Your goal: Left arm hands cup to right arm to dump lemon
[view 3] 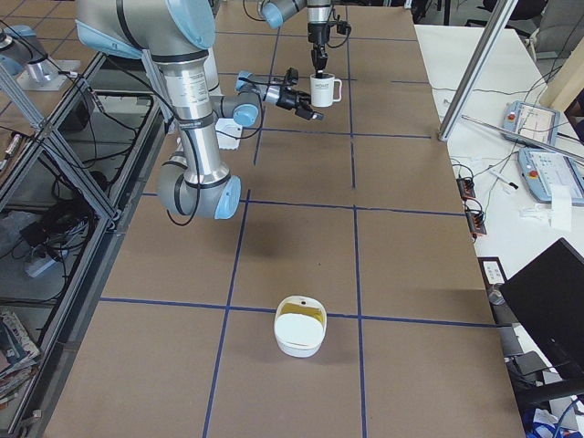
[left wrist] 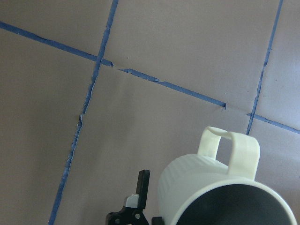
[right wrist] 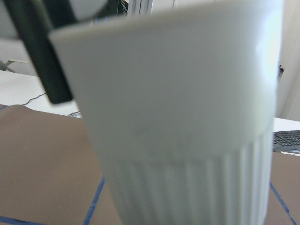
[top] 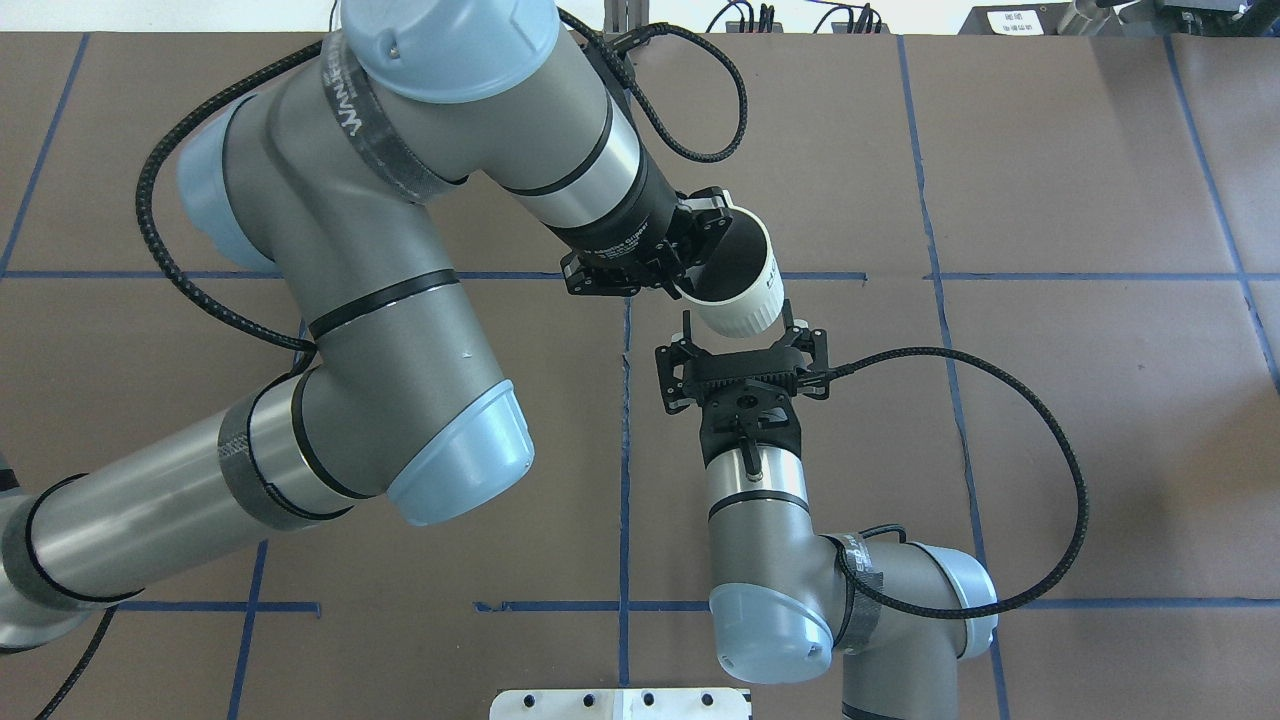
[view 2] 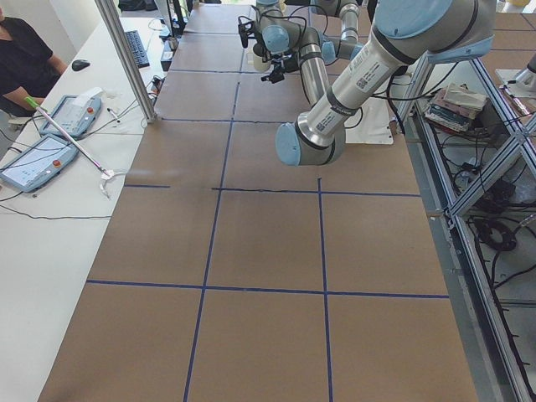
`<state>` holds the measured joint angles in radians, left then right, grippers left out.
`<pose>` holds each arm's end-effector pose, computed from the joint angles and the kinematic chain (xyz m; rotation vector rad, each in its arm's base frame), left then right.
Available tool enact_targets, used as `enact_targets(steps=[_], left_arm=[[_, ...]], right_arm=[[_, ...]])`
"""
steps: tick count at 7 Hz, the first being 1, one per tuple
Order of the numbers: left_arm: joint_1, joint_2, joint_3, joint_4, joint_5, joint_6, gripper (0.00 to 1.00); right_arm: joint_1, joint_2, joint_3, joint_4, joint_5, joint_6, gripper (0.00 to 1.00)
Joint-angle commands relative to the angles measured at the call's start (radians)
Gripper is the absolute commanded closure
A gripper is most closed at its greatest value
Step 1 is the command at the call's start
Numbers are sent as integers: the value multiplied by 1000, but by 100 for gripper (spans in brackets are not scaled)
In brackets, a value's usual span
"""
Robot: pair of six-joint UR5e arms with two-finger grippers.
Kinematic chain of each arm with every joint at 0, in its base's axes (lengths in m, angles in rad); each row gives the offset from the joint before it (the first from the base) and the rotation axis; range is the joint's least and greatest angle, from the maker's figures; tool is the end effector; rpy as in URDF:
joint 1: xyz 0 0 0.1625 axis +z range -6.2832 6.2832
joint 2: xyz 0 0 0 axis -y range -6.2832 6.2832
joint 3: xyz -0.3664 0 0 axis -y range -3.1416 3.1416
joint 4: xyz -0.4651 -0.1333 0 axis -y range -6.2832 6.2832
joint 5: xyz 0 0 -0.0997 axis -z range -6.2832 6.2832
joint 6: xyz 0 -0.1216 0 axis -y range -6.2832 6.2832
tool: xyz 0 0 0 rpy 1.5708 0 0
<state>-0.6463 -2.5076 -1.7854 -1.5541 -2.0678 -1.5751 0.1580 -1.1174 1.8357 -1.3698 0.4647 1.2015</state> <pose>0.4525 -0.4357 -0.0905 -0.0692 1.1933 -0.2899 -0.5687 -0.3357 0.1396 1.1934 -0.5219 0.3266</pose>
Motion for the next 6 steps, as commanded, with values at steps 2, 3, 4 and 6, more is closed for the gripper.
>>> enact_targets(steps=[2,3,4,6], left_arm=[[-99,92,-72,-1,-3,21,100],[-142,183,-116,-1,-5,138,100],[-180,288,-162,-1,-38,264,100],[-313,523,-198,-14,-165,660,100]], right_arm=[[11,-25,22,1,107,0,0],[41,-94,101,0,221,0,0],[85,-123,109,-3,295,-2,0],[217,-171,140,-8,557,-62,0]])
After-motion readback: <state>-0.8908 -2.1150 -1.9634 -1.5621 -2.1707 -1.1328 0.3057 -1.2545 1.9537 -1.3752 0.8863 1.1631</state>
